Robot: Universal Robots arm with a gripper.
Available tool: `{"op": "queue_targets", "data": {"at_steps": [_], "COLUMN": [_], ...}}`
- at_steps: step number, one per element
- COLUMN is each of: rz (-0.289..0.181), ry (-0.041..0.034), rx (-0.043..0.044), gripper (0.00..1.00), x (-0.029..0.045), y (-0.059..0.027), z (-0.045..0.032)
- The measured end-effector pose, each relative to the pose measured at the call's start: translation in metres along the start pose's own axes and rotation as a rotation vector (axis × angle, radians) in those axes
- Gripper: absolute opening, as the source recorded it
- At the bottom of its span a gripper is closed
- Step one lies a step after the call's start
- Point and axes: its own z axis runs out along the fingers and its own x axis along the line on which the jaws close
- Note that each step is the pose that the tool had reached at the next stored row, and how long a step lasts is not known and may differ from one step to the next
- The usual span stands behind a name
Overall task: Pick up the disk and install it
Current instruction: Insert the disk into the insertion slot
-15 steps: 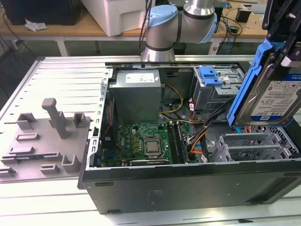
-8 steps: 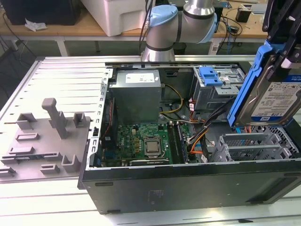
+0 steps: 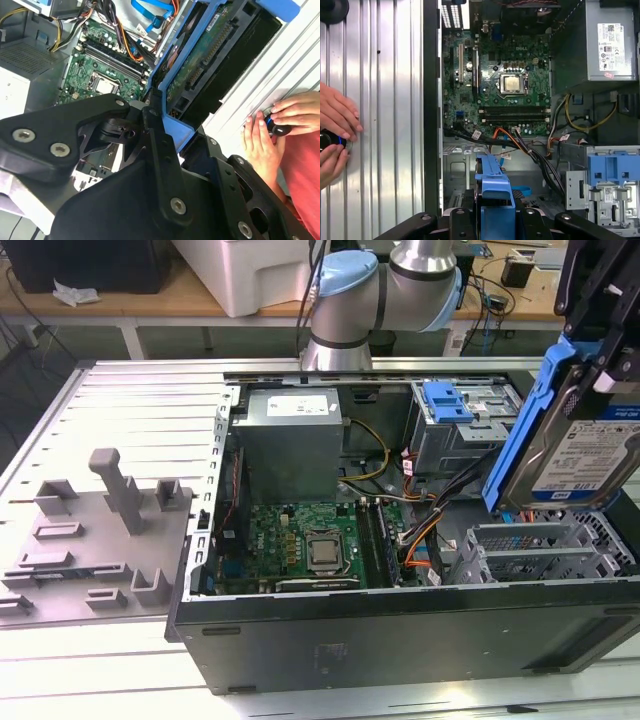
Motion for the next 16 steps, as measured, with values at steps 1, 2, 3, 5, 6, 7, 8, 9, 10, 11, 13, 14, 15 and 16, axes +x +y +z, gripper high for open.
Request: {"op": "queue_targets", "data": {"at_steps": [1,2,3,5,6,7,8,9,10,11,13,14,15,16], "rz": [-0.001,-0.003,-0.004,-0.007,-0.009,-0.010,-0.011,-0.012,-0.013,-0.014,-0.015,-0.015,-0.016,-0.016], "ry": [-0.0001,0.0000,0.0001,0.0002,0.0003,0.0004,0.0005,0.0004,0.0005,0.0005,0.0006,0.0006,0.0006,0.0007], "rx": [0.0000,0.0000,0.0000,0.0000,0.0000,0.0000,0.0000,0.0000,0.0000,0.0000,0.0000,0.0000,0.0000,0.0000], "gripper": [0.37,0.37,0.37,0.37,0.37,0.37,0.37,0.37,0.37,0.37,0.37,0.37,0.37,0.37], "x": [0.0000,-0.0001,-0.0001,-0.0002,-0.0003,-0.0003,-0.0003,-0.0003,-0.0003,-0.0003,-0.0003,-0.0003,-0.0003,-0.0003], "y": [-0.0002,-0.0004,-0.0005,-0.0009,-0.0013,-0.0014,-0.0015,-0.0016,-0.0017,-0.0018,-0.0018,-0.0018,-0.0019,-0.0019], "z": [0.0007,0.0014,0.0021,0.0032,0.0040,0.0045,0.0052,0.0059,0.0071,0.0084,0.0097,0.0105,0.0111,0.0121]}}
